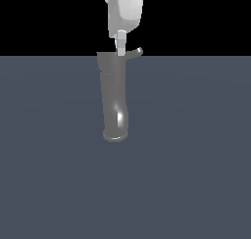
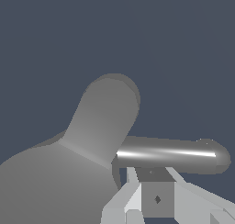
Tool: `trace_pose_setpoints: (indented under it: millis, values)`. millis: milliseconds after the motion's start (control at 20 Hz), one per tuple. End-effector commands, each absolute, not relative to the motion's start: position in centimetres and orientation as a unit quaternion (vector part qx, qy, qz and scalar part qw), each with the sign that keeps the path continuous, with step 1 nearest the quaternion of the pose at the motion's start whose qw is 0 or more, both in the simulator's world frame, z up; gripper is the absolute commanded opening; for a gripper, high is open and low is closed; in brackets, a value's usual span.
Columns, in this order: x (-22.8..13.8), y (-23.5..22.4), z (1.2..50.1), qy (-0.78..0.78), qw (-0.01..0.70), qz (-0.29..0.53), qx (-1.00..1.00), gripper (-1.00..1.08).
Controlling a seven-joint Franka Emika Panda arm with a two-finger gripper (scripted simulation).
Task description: Turn on the faucet by rotating a designated handle.
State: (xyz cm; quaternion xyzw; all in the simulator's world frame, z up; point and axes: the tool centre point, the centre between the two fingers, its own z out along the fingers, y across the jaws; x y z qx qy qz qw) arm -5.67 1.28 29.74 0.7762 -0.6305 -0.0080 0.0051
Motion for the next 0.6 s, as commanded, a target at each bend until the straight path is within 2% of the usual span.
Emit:
trace_pose_setpoints:
  millis: [0,550]
  values:
    - [-5.6,0.9,29.7,-0.633,0.001,-0.011,0.774,-1.00]
    - [-2.5,-1.1,29.7,-0.645,0.000,-0.007,0.764,-1.00]
